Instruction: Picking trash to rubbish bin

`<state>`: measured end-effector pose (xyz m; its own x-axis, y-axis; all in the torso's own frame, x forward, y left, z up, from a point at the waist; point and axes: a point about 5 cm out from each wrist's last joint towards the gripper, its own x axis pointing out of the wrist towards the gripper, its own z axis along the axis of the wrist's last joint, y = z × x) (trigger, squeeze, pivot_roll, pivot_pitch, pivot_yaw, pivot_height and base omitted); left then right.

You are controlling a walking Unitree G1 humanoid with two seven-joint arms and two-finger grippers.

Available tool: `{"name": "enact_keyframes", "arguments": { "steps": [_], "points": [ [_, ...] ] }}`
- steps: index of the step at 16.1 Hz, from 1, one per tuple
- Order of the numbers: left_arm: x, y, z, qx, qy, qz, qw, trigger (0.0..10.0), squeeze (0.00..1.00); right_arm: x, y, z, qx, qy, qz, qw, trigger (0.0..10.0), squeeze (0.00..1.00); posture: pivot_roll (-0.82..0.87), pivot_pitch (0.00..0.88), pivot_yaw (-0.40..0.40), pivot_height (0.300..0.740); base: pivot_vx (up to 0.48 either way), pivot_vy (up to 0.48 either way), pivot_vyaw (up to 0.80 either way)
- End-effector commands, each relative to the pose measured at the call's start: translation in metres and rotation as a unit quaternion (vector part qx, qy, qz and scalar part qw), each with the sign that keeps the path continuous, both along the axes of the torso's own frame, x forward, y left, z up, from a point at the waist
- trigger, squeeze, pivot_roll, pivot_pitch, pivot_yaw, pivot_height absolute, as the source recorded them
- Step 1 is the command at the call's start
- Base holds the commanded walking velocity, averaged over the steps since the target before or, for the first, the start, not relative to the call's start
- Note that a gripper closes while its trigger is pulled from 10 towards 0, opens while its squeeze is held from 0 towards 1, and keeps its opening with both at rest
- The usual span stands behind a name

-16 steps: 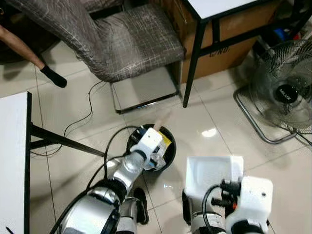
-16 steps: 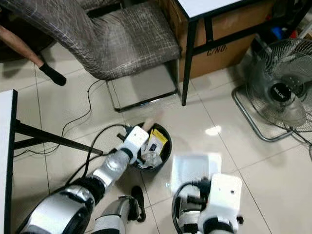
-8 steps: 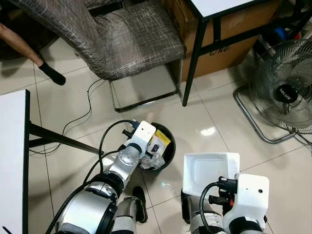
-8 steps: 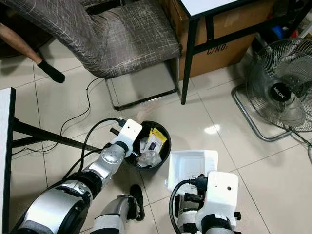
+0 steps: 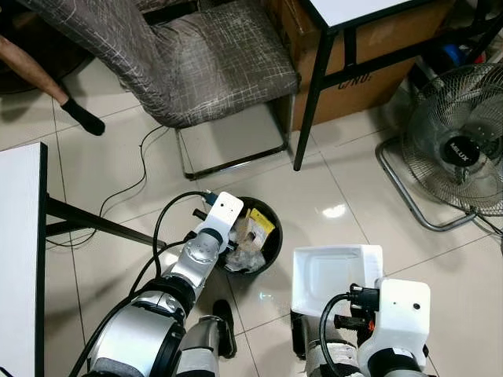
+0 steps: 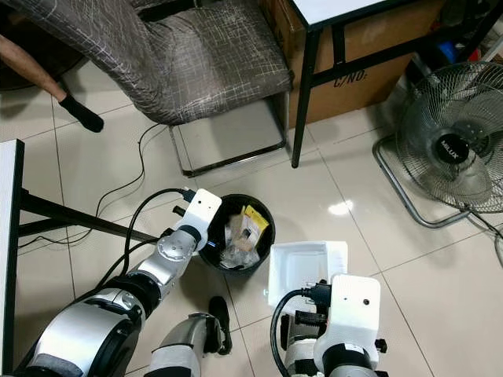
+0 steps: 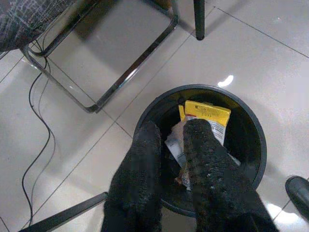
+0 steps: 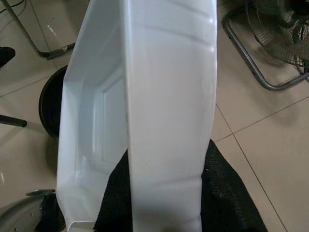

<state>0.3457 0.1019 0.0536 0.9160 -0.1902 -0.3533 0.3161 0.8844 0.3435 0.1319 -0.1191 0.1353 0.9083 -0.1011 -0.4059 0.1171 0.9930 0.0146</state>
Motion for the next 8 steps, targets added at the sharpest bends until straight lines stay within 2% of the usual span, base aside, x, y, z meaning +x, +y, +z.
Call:
{"name": "enact_keyframes", "arguments": {
  "steps": [1,8],
  "points": [
    [-0.008,0.0048,-0.0125,0.008,0.023,0.01,1.0,10.0,1.0,-0.0024,0.0118,0.0055,0.024,-0.004,0.023,0.999,10.0,0.0,-0.26,0.381,0.066,0.74,0.0,0.0,0.0],
    [-0.0088,0.002,-0.0127,-0.016,0.029,0.001,0.999,10.0,1.0,0.0005,0.0089,0.0039,0.017,-0.004,0.022,1.0,10.0,0.0,-0.24,0.368,0.065,0.74,0.0,0.0,0.0]
  ]
}}
